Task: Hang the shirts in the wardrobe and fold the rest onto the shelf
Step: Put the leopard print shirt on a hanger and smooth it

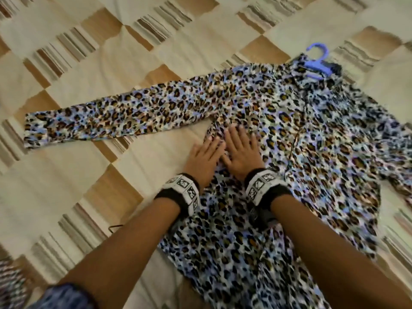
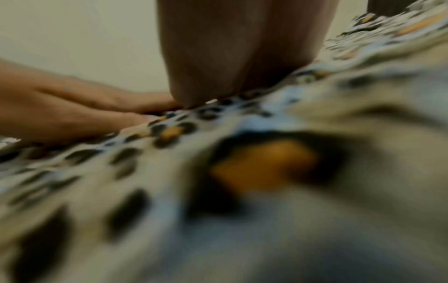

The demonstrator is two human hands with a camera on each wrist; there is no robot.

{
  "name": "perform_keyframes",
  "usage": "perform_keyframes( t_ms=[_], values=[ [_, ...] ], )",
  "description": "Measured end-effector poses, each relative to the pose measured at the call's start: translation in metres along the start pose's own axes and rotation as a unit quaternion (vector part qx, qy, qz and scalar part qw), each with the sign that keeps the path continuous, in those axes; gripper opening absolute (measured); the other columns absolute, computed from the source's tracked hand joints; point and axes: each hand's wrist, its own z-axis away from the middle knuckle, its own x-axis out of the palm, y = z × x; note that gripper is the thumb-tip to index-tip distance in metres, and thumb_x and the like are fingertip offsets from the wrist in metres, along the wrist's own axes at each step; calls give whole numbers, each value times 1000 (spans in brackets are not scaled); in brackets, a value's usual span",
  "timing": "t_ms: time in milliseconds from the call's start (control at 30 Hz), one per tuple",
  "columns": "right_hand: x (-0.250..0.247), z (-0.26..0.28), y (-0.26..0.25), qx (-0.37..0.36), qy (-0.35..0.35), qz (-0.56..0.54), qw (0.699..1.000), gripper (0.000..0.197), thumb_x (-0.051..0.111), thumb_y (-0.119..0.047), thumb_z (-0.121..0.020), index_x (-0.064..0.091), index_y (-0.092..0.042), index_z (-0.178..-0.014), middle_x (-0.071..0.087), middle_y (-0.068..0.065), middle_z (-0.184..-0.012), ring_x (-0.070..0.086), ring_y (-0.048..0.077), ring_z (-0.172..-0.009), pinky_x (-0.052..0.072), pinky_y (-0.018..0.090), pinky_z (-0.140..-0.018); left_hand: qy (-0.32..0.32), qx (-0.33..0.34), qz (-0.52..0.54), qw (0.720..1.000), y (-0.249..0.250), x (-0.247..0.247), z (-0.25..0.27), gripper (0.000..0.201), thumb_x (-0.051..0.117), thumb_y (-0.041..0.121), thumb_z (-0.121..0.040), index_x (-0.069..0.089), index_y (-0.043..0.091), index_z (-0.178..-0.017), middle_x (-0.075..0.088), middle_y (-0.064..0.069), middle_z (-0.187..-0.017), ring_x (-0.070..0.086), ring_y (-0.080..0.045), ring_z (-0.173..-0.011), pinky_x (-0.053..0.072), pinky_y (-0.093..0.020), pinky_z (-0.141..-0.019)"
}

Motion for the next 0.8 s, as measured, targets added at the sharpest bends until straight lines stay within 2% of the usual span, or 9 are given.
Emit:
perform_keyframes(
  t_ms=[100,167,267,300,400,467,533,633,800],
  values=[
    [2,20,54,91,7,-32,995,71,-1,-60,-92,-14,-18,-148,-19,3,-156,-15,24,-145,-11,44,-115,-5,-7,-15,1000,-14,3,17,58,22,30,-103,-10,17,-149,-16,1,-157,-8,-21,-145,6,-43,-116],
    [0,35,77,144,-8,-31,989,69,7,-55,-96,-11,-15,-149,-15,7,-158,-14,24,-145,-9,43,-117,-13,-5,24,1000,-23,2,31,62,30,19,-101,-9,16,-149,-19,2,-153,-9,-19,-144,3,-40,-117],
    [-13,49,69,174,-40,-6,984,69,10,-51,-98,-12,-9,-149,-15,12,-157,-14,27,-145,-7,49,-117,33,-48,140,988,-22,-4,48,61,45,11,-95,16,13,-149,19,-9,-152,23,-25,-136,24,-37,-114],
    [-15,55,55,165,-42,11,985,71,10,-51,-98,-12,-6,-148,-14,15,-157,-13,30,-145,-6,50,-117,38,-66,204,976,-17,-7,56,56,49,17,-95,25,14,-146,31,-10,-142,34,-26,-127,32,-36,-108],
    [2,87,-15,47,-27,8,999,78,12,-59,-95,-17,-7,-145,-19,16,-152,-12,33,-144,-7,50,-114,29,-34,314,948,-2,10,85,52,54,29,-91,37,21,-139,39,-10,-123,48,-26,-109,39,-31,-93],
    [30,108,-56,-16,-27,-11,999,77,7,-64,-92,-8,-10,-145,-11,17,-153,-1,34,-145,-2,53,-115,75,-20,315,946,-1,32,102,41,53,18,-92,47,20,-132,44,-13,-122,53,-31,-106,41,-30,-88],
    [47,118,-70,-11,-28,-41,999,86,-14,-71,-81,-1,-16,-146,-3,15,-155,6,33,-145,-1,53,-115,104,-40,324,940,-5,49,112,40,53,3,-90,50,21,-127,46,-11,-120,53,-28,-105,40,-26,-83],
    [55,126,-51,15,-40,-48,998,103,-43,-73,-51,-25,-22,-139,-31,3,-147,-18,27,-144,-13,47,-115,103,-89,329,935,-9,61,119,47,54,-5,-88,46,16,-129,46,-14,-121,51,-29,-106,32,-20,-78],
    [73,174,-19,72,-28,-36,996,114,-48,-73,-40,-28,-17,-138,-28,5,-152,-20,26,-143,-15,39,-115,115,-106,329,931,-14,71,139,50,58,6,-86,43,16,-133,50,-20,-119,50,-34,-109,37,-32,-85]
  ],
)
